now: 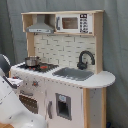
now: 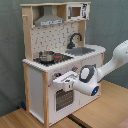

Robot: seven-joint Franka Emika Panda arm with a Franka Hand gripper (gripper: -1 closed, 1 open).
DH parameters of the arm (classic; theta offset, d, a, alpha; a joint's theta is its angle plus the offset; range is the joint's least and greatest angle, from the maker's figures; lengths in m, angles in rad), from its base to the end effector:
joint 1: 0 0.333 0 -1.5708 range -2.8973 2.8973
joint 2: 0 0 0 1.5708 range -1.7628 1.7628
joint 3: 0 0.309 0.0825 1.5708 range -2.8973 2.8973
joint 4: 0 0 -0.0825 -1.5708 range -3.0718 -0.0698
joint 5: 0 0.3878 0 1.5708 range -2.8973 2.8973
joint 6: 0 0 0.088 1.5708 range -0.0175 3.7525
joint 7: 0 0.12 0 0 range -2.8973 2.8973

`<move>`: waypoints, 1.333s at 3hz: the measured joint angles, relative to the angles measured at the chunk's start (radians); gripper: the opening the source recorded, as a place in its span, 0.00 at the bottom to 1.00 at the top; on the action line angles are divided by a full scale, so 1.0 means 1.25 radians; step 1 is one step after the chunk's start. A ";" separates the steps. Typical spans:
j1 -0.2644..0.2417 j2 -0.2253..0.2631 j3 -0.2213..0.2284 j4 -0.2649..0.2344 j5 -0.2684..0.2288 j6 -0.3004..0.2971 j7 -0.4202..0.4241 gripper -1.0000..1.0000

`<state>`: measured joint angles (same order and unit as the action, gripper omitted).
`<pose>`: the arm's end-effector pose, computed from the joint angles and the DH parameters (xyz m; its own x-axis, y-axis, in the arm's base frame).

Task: Play with the kitchen

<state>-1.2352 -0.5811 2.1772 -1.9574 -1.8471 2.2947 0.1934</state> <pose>0.3665 0.5256 0.3164 -0.0459 0.6649 -0.7455 -0.1388 0.7348 0.6639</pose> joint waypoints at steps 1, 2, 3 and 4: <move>0.000 0.001 0.002 0.002 0.014 0.000 0.080 0.00; 0.000 0.001 0.002 0.007 0.044 0.002 0.154 0.00; 0.000 0.001 0.002 0.011 0.071 0.005 0.236 0.00; -0.001 0.001 0.002 0.015 0.094 0.007 0.323 0.00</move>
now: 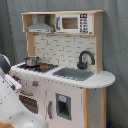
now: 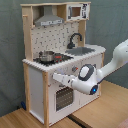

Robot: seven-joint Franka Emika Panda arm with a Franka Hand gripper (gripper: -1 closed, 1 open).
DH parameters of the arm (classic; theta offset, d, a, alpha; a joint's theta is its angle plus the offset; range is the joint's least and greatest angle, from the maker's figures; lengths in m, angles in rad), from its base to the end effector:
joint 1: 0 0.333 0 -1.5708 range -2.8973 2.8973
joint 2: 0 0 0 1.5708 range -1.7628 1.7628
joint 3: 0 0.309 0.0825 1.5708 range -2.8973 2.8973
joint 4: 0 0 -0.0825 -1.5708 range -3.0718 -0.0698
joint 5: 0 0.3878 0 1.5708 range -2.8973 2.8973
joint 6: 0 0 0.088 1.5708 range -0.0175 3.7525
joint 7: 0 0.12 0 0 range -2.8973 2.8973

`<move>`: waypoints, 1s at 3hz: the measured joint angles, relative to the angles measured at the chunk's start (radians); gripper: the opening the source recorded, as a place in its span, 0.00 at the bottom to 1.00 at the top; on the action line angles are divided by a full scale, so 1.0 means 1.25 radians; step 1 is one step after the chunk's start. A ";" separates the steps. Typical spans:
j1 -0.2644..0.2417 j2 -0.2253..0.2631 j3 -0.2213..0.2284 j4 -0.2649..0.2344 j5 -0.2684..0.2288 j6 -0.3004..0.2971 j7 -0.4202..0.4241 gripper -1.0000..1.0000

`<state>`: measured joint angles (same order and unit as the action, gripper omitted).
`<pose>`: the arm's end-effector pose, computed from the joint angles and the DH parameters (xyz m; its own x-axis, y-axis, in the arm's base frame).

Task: Play with the kitchen

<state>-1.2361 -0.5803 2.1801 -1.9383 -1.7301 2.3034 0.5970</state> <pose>0.3648 0.5305 0.3208 -0.0674 0.9386 -0.3384 -0.0369 0.3366 0.9409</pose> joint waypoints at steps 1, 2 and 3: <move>-0.001 0.000 0.000 0.005 0.026 0.003 0.078 0.00; -0.001 0.000 0.000 0.010 0.053 0.006 0.156 0.00; -0.001 0.000 0.000 0.013 0.076 0.009 0.233 0.00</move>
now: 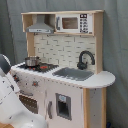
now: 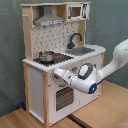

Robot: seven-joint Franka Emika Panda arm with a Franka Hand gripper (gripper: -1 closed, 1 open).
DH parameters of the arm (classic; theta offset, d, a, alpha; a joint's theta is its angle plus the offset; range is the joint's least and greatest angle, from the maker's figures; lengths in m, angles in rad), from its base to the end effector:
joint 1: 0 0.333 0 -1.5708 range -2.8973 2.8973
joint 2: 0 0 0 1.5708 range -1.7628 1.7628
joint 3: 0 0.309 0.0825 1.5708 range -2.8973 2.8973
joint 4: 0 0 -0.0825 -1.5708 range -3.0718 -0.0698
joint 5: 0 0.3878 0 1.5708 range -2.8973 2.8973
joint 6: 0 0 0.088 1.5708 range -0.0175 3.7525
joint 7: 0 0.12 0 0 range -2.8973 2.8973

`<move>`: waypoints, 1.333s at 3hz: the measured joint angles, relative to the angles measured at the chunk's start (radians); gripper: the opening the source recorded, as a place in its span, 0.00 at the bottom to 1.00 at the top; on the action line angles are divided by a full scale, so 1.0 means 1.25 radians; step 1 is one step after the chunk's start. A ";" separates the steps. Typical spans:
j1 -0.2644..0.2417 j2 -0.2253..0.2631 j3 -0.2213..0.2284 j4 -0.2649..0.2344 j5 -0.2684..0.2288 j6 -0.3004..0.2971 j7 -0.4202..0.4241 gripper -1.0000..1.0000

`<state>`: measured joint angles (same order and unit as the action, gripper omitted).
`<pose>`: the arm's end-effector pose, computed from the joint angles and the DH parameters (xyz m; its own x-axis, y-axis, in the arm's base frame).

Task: Play with the kitchen

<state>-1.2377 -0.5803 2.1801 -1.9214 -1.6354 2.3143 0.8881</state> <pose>0.3642 0.5344 0.3250 -0.0331 0.9992 0.0216 0.0321 -0.0206 0.9993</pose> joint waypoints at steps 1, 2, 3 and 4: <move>0.000 0.000 0.000 0.004 0.028 0.004 0.079 0.00; -0.001 0.001 0.000 0.010 0.060 0.008 0.152 0.00; -0.001 0.001 0.000 0.011 0.069 0.009 0.154 0.00; -0.001 0.001 0.000 0.010 0.071 0.009 0.154 1.00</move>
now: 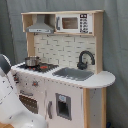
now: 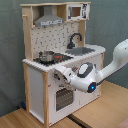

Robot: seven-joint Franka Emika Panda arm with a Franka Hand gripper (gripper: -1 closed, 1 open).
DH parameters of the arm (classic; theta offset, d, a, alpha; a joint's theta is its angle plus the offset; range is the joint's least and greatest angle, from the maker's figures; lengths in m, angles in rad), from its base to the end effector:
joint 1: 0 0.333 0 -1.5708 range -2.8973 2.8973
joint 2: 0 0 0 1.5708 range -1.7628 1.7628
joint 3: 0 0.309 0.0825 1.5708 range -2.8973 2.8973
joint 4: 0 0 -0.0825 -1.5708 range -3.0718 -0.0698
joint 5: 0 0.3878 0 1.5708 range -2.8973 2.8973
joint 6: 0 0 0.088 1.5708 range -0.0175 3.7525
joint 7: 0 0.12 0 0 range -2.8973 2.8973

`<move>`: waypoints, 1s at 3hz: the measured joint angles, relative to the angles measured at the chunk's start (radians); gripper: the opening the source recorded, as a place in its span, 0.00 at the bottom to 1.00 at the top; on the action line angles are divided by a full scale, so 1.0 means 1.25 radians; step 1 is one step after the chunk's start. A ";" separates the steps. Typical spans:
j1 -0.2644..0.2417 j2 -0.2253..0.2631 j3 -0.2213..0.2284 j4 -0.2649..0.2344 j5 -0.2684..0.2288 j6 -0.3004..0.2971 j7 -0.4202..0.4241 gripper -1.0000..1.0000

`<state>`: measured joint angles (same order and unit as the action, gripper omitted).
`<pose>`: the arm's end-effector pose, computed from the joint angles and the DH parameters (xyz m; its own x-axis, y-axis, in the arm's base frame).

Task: Play with the kitchen

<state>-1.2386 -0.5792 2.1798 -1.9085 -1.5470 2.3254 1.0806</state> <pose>0.3633 0.5375 0.3282 0.0229 0.9602 0.2785 0.0738 -0.2794 0.9573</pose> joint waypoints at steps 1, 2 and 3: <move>0.016 -0.004 0.049 -0.042 0.001 -0.043 -0.028 1.00; 0.040 -0.004 0.058 -0.049 0.001 -0.118 -0.045 1.00; 0.073 -0.004 0.058 -0.062 0.001 -0.191 -0.045 1.00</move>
